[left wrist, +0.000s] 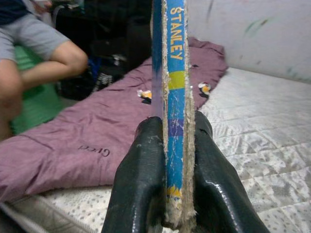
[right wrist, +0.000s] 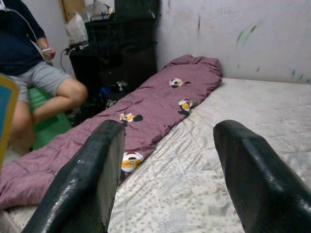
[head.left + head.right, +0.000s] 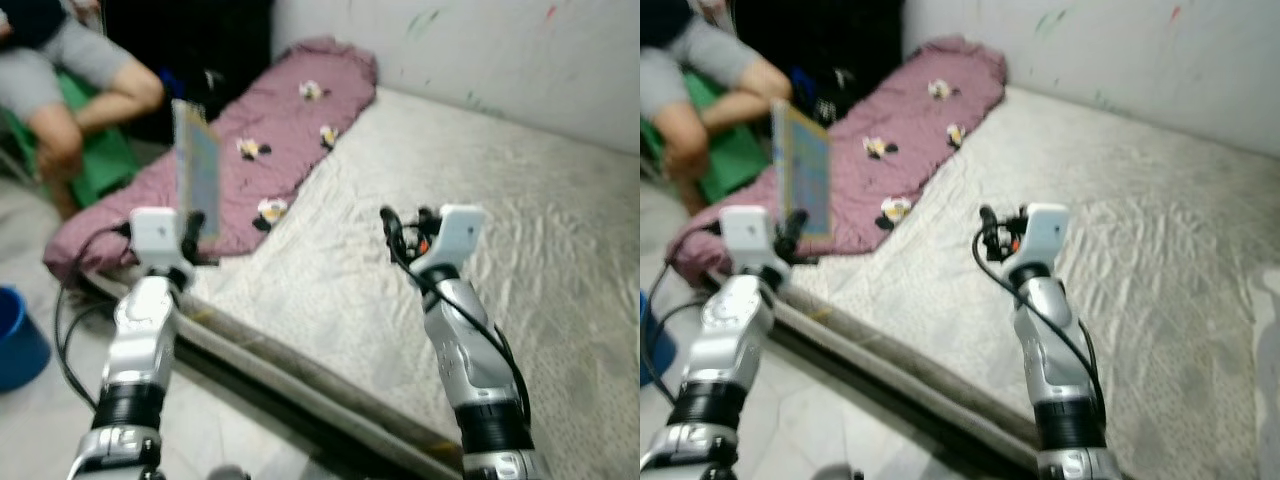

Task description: Clean up the room

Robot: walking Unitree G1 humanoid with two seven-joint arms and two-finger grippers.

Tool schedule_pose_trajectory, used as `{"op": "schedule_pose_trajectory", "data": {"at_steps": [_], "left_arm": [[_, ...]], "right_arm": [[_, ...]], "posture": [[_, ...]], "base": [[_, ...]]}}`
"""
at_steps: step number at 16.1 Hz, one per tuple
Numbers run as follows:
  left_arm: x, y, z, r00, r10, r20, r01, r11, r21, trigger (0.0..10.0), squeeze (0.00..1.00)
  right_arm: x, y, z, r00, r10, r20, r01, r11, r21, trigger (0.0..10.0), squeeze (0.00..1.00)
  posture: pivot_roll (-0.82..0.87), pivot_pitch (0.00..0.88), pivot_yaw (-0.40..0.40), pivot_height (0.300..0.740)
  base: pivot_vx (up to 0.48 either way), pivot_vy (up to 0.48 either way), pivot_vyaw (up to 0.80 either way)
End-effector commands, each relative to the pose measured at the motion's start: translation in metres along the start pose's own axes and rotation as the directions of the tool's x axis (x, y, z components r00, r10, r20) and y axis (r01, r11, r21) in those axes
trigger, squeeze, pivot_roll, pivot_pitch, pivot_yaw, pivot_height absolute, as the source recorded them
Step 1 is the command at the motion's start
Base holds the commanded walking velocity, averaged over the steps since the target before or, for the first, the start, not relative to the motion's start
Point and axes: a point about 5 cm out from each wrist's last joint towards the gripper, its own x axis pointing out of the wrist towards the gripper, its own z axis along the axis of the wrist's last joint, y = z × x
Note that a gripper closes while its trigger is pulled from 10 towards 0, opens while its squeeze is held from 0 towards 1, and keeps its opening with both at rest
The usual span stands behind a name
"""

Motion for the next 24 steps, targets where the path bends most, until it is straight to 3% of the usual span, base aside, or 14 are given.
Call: {"op": "schedule_pose_trajectory", "data": {"at_steps": [1, 4, 19, 24], "left_arm": [[0.0037, -0.0113, 0.0089, 0.998, -0.038, 0.043, 0.037, 0.999, 0.007, 10.0, 0.0], [0.0038, -0.0114, 0.0088, 0.998, -0.039, 0.043, 0.039, 0.999, 0.009, 10.0, 0.0], [0.0044, -0.0115, 0.0106, 0.997, -0.049, 0.058, 0.048, 0.999, 0.018, 10.0, 0.0], [0.0034, -0.0117, 0.01, 0.997, -0.035, 0.064, 0.036, 0.999, -0.011, 10.0, 0.0]], "right_arm": [[-0.0003, -0.0082, 0.0037, 0.999, -0.034, 0.012, 0.034, 0.999, 0.012, 10.0, 0.0], [0.0005, -0.0088, 0.0033, 0.999, -0.04, 0.0, 0.04, 0.999, 0.012, 10.0, 0.0], [0.0024, -0.0102, 0.0032, 0.998, -0.056, 0.0, 0.056, 0.998, 0.018, 10.0, 0.0], [0.0017, -0.0121, 0.0031, 0.998, -0.066, 0.004, 0.066, 0.998, 0.013, 10.0, 0.0]], "posture": [[-0.06, 0.0, -0.033, 0.74], [-0.06, 0.0, -0.032, 0.74], [-0.05, 0.0, -0.032, 0.74], [-0.05, 0.0, -0.032, 0.74]], "base": [[0.0, -0.319, 0.0], [0.0, -0.316, -0.15], [0.0, -0.016, -0.8], [0.0, -0.25, -0.6]]}}
